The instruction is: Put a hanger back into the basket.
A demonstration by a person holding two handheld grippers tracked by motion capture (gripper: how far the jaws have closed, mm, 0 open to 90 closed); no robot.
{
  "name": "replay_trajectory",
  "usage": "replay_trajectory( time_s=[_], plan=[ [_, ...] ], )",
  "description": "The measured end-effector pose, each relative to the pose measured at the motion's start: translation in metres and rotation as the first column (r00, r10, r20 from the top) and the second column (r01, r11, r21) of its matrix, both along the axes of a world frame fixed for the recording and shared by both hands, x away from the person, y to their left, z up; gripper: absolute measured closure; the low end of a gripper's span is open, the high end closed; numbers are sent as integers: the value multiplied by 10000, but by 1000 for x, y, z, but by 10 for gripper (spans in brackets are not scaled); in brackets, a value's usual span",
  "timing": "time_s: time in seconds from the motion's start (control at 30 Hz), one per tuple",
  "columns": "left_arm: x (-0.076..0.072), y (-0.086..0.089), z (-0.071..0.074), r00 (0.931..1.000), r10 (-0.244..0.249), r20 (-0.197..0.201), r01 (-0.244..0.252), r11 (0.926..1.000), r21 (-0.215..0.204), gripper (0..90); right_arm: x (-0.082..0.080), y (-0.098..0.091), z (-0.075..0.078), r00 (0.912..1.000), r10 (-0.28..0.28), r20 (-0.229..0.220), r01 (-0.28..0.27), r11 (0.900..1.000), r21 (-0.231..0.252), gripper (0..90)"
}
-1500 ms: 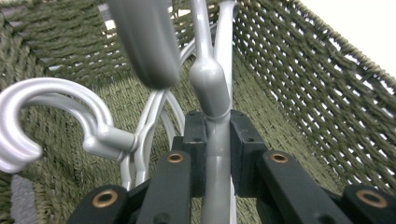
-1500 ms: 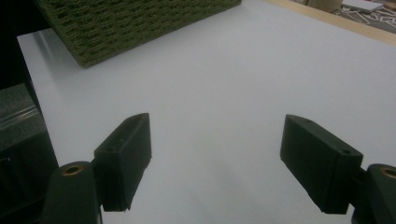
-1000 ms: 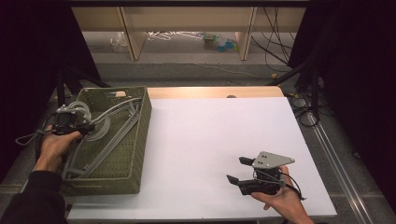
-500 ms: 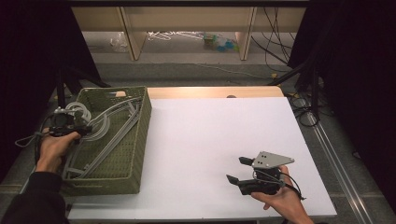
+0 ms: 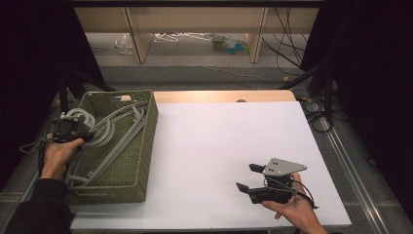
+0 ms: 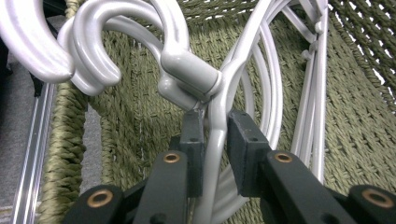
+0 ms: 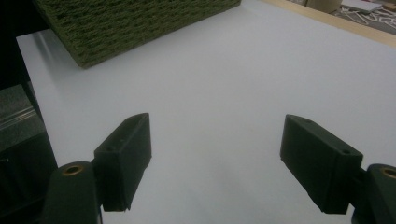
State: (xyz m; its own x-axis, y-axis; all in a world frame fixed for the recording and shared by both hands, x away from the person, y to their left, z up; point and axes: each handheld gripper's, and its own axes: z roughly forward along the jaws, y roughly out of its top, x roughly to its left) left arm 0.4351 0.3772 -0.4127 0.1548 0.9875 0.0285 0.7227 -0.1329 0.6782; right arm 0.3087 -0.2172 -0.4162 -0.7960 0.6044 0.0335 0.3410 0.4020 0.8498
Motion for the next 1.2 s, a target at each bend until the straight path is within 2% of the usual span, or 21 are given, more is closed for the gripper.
replay_trajectory(
  time_s=[0.27, 0.33, 0.43, 0.6, 0.67, 0.8, 0.93, 1.0, 1.17, 1.2],
  plan=[
    [3, 2, -2, 9993, 268, -250, -266, 9996, 96, 762, 0, -1, 0, 10000, 15, 6, -15, 10000, -31, 258],
    [3, 2, -2, 9995, 207, -245, -203, 9997, 142, 762, 0, 0, 0, 10000, 1, -6, -1, 10000, -16, 258],
    [2, 0, -3, 9995, -186, -248, 193, 9994, 287, 764, 0, 0, 0, 10000, 39, -22, -39, 10000, -21, 258],
    [2, 1, -4, 9992, -133, -386, 150, 9990, 419, 720, 0, 0, 0, 10000, 20, -11, -20, 10000, -43, 258],
    [0, 1, -2, 9997, -17, -245, 25, 9995, 311, 668, 0, -1, 0, 10000, 24, -13, -24, 10000, -40, 258],
    [-6, 2, 7, 9993, 157, 332, -162, 9997, 167, 603, 0, -1, 0, 10000, 3, -54, -3, 10000, -34, 258],
    [-14, -1, 20, 9957, 189, 902, -192, 9998, 27, 504, 0, 0, 0, 10000, -19, -12, 19, 10000, -19, 258],
    [-19, -4, 26, 9927, 181, 1195, -155, 9996, -231, 469, 0, 0, 0, 10000, -20, -34, 20, 10000, -25, 258],
    [-26, -7, 32, 9889, 166, 1474, -100, 9989, -453, 412, 0, 0, 0, 10000, 2, -3, -2, 10000, -26, 258],
    [-30, -8, 35, 9863, 121, 1643, -27, 9984, -570, 400, 0, -1, 0, 10000, -22, -3, 22, 10000, -3, 258]
  ],
)
